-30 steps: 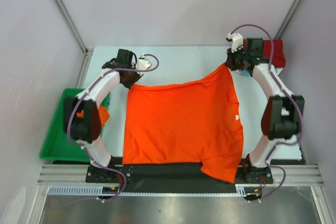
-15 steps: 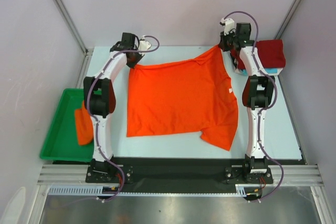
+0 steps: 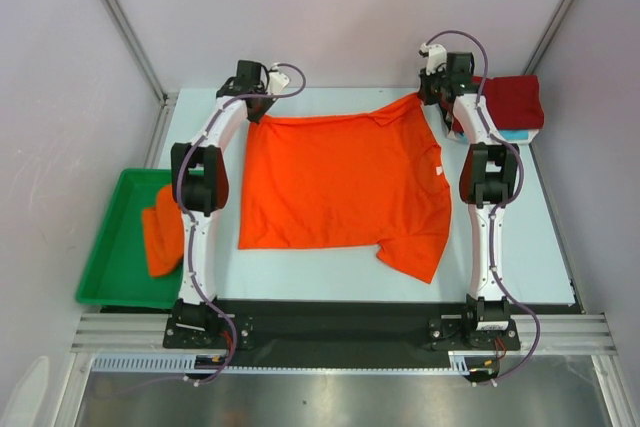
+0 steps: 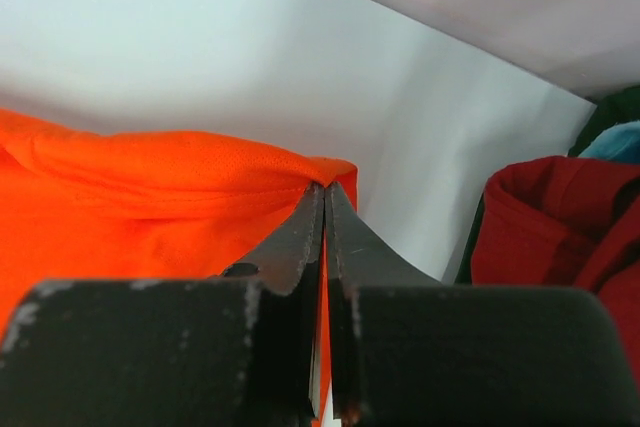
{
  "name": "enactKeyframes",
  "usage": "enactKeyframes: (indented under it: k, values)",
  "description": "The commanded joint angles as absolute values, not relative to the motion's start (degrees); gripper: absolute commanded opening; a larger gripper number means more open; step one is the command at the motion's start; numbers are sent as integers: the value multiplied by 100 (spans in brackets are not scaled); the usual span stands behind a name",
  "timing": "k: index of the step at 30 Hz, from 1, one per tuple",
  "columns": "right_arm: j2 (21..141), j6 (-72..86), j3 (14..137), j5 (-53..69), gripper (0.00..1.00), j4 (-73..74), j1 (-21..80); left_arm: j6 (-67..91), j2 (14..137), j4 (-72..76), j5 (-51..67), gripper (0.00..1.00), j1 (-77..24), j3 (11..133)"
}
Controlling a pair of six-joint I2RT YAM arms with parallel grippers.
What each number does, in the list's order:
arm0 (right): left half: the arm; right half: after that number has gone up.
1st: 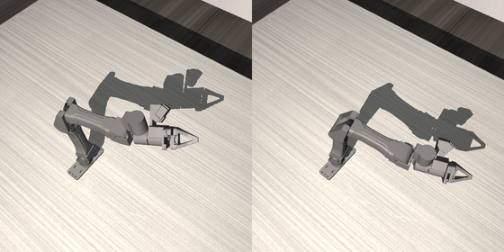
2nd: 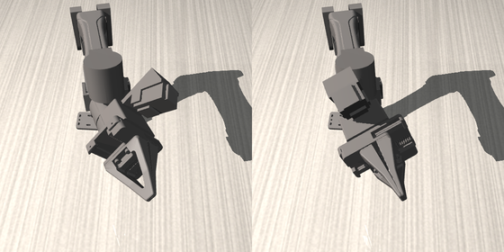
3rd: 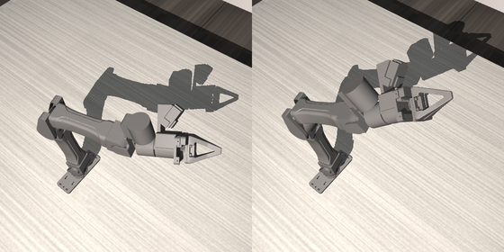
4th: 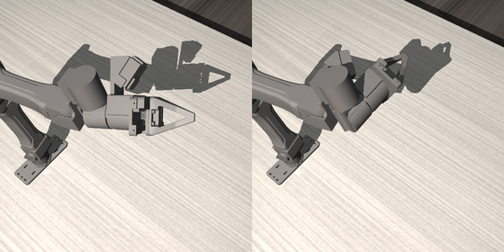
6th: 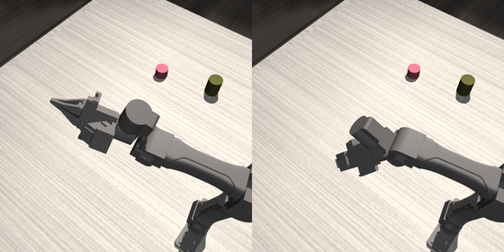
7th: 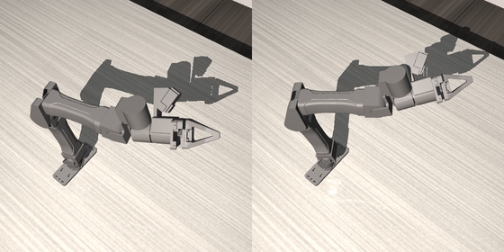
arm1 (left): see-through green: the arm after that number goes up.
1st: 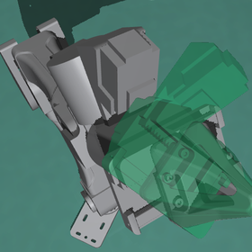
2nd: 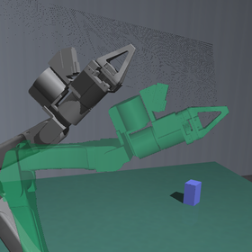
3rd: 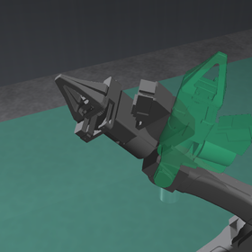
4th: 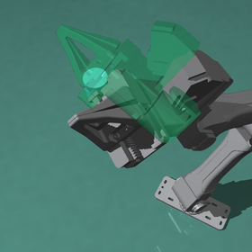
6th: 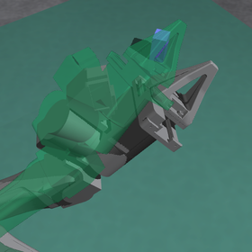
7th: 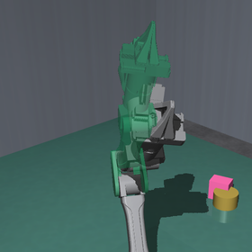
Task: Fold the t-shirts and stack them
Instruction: Flatten the tshirt out, then fold the tshirt
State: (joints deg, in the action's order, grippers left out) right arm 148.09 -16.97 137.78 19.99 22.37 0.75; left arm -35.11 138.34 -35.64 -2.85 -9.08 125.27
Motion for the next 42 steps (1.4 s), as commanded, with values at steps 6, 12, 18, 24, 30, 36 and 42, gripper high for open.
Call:
enactKeyframes:
  k: [6,12,18,24,30,36,42]
  values:
    - [14142,-1678,13615,2144,0,2259,-114,-3454,13430,-3146,-308,0,-958,12929]
    - [13256,-1583,12736,2460,0,2294,-158,-3340,12641,-3418,-106,0,-1020,12271]
    - [12456,-1433,11867,2830,0,2443,-158,-3375,11963,-3384,-62,1,-1020,11383]
    - [12007,-1275,11225,3102,0,2663,-97,-3393,11611,-3419,-44,0,-1019,10961]
    - [11347,-1239,10521,3243,0,2821,-53,-3375,11145,-3358,123,0,-1020,10153]
    - [10759,-1239,9967,3296,0,3093,-53,-3410,10714,-3305,132,1,-1011,9493]
    - [10144,-1195,9336,3445,0,3375,-18,-3375,10310,-3349,246,0,-1011,8992]
